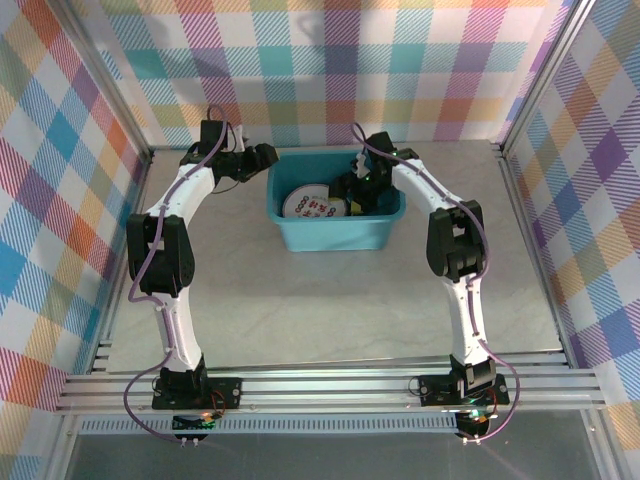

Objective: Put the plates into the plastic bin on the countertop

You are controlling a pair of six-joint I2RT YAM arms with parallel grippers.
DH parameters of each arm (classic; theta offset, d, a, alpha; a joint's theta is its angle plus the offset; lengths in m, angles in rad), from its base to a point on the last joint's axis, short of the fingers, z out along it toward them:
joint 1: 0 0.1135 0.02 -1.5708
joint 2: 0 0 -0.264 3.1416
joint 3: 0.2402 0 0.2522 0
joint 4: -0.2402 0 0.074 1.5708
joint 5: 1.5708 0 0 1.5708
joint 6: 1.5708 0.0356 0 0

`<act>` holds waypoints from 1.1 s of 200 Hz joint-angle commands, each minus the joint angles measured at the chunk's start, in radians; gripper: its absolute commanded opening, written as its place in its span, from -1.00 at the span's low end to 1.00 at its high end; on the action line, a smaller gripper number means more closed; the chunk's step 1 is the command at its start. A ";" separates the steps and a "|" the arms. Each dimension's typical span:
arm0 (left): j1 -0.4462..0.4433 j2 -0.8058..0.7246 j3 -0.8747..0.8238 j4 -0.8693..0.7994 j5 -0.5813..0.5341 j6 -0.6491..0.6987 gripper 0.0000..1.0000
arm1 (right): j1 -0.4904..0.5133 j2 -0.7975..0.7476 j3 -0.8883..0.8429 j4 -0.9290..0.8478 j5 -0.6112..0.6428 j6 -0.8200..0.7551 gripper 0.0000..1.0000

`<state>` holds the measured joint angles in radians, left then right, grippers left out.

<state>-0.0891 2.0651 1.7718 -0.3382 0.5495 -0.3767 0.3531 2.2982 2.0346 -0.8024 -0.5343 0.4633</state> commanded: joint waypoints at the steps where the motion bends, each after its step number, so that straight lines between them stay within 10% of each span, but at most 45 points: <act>1: 0.008 -0.010 0.003 -0.019 -0.029 0.009 0.38 | 0.004 -0.082 -0.001 -0.007 0.039 -0.024 0.48; 112: 0.032 -0.285 -0.263 0.291 -0.338 0.064 0.40 | 0.003 -0.460 -0.171 0.213 0.326 -0.279 0.97; 220: 0.057 -0.613 -0.683 0.377 -0.554 0.210 0.50 | -0.234 -1.069 -1.045 0.538 0.785 -0.304 0.98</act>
<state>-0.0406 1.5127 1.1938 0.0132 0.0895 -0.2443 0.1501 1.3083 1.2003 -0.4118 0.0509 0.1490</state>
